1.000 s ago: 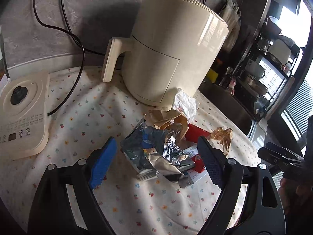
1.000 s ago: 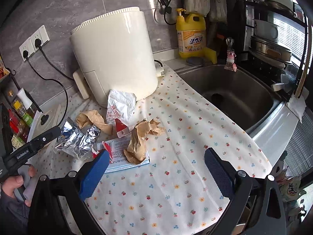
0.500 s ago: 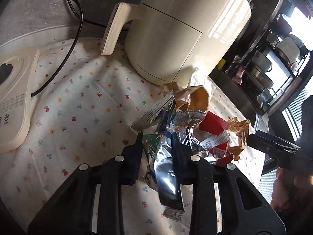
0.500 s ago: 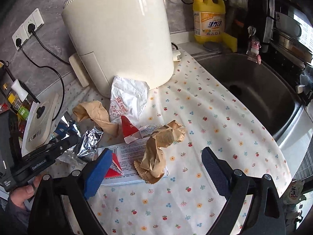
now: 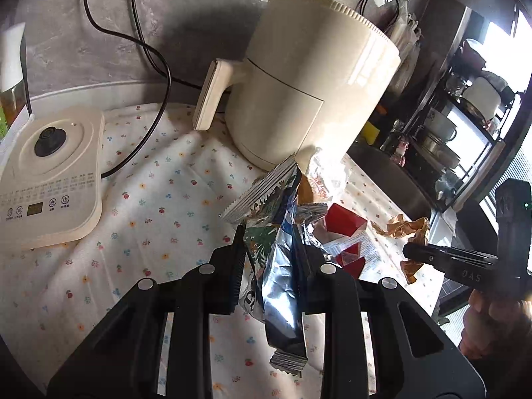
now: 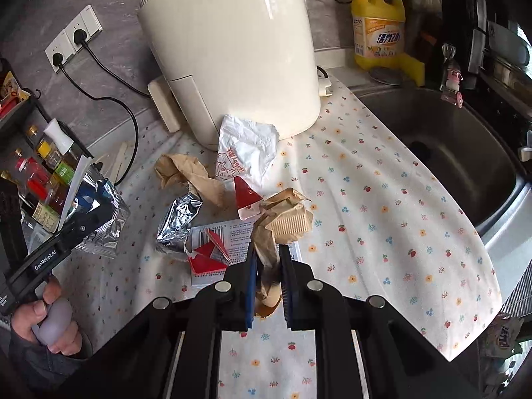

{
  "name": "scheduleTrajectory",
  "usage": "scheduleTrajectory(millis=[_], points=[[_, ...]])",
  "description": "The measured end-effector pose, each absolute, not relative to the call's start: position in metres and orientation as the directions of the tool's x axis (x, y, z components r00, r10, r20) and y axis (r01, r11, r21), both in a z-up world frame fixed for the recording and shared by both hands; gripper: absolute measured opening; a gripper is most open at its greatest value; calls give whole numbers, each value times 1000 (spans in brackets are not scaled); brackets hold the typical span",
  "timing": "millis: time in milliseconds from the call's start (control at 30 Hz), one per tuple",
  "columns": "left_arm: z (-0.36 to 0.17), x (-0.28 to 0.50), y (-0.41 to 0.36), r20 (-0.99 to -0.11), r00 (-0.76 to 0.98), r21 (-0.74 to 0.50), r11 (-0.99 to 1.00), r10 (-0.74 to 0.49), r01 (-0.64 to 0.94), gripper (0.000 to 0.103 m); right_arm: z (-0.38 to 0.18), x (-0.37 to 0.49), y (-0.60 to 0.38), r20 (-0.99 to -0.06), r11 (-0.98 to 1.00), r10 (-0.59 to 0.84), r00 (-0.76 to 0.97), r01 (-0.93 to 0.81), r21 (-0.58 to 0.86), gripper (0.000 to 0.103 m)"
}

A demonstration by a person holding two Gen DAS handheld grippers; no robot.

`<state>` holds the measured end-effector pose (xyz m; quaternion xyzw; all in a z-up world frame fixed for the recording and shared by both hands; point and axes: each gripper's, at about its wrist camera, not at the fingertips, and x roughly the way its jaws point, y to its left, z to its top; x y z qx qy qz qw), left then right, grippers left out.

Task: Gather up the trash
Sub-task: 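Carry both held items to the white bin and open both tools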

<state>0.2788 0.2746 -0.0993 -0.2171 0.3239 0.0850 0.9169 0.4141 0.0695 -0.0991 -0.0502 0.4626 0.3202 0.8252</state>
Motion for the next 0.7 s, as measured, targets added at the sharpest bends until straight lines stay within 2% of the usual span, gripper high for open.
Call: scheduleTrajectory(millis=[300, 700], points=[[-85, 269, 224, -601, 799, -346, 904, -7, -252, 26, -74, 384, 13, -757, 792, 496, 425, -579, 194, 14], [-81, 282, 116, -628, 763, -338, 937, -155, -88, 26, -77, 355, -111, -769, 871, 430, 473, -443, 214, 15]])
